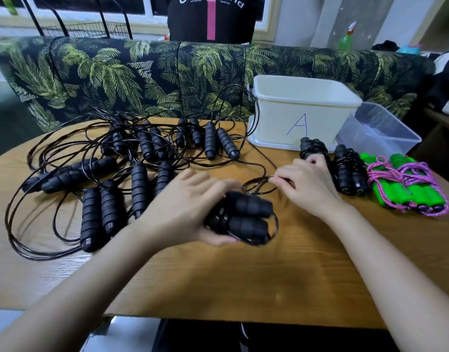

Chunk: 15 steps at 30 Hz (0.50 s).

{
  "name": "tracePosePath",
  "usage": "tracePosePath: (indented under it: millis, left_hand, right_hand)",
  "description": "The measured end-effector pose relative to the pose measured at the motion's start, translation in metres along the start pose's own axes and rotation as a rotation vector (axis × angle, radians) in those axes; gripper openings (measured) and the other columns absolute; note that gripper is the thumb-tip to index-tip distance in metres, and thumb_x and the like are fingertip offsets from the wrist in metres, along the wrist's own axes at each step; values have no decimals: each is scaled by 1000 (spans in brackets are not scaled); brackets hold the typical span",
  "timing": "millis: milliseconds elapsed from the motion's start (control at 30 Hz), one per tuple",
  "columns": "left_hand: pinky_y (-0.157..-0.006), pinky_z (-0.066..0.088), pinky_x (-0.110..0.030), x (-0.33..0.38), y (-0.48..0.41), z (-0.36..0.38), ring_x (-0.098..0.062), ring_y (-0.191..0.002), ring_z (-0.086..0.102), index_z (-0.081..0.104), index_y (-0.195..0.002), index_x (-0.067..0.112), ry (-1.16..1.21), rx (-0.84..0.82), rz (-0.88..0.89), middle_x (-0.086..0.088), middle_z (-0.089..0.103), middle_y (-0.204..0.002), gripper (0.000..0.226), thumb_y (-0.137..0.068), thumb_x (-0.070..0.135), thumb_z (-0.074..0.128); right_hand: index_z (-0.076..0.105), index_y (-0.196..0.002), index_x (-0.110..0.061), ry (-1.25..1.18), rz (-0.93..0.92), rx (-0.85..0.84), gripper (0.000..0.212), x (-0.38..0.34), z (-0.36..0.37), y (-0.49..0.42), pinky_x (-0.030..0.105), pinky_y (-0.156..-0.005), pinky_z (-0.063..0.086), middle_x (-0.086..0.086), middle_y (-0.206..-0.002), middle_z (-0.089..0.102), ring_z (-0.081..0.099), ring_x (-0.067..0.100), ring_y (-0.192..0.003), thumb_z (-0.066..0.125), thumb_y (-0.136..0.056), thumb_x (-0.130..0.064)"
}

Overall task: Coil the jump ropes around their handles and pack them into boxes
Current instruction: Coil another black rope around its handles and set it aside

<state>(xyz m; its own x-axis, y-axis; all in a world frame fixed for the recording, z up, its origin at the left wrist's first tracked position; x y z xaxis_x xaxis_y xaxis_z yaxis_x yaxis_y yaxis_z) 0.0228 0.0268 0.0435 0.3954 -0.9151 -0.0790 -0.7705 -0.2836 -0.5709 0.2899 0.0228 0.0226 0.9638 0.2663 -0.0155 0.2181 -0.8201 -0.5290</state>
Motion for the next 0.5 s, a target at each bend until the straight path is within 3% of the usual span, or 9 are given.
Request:
tracePosePath:
  millis: [133, 233, 333, 500]
  left_hand:
    - [-69, 46, -40, 26, -10, 11, -23, -74, 56, 45, -109, 11, -167, -64, 69, 0, 63, -86, 74, -81, 79, 43]
    - [-64, 47, -38, 24, -7, 17, -27, -69, 56, 46, -100, 10, -348, -104, -64, -3, 60, -76, 75, -72, 78, 60]
    - [-63, 42, -38, 18, -3, 20, -29, -69, 56, 40, -100, 14, -407, -138, -259, -5, 59, -76, 79, -59, 72, 75]
    - [-60, 39, -38, 16, -9, 25, -29, -64, 56, 39, -99, 16, -360, -111, -424, -4, 59, -73, 81, -54, 73, 74]
  right_hand:
    - [66, -72, -25, 97, -45, 172, 40, -31, -10, -32, 36, -79, 22, -13, -69, 68, 54, 17, -67, 44, -97, -48]
    - [66, -71, -23, 89, -69, 283, 38, -42, -31, -29, 36, -78, 24, -11, -68, 67, 57, 19, -65, 47, -96, -45]
    - [67, -70, -23, 49, -68, 285, 38, -51, -48, -7, 34, -77, 24, -12, -65, 66, 53, 17, -60, 49, -97, -43]
    - [67, -67, -22, -24, -40, 208, 38, -86, -53, 23, 38, -72, 32, -11, -61, 64, 52, 17, -57, 49, -97, -37]
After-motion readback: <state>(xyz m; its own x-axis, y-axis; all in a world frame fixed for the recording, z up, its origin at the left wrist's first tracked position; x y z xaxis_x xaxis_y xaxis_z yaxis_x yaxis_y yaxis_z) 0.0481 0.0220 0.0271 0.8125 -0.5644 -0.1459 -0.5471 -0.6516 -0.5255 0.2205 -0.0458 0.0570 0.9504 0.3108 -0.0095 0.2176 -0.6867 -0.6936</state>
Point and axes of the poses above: each hand's wrist, its own y-axis away from the middle knuckle, its own z-axis out of the palm, x = y × z, the point moved 2 cm from there along -y, towards the middle knuckle
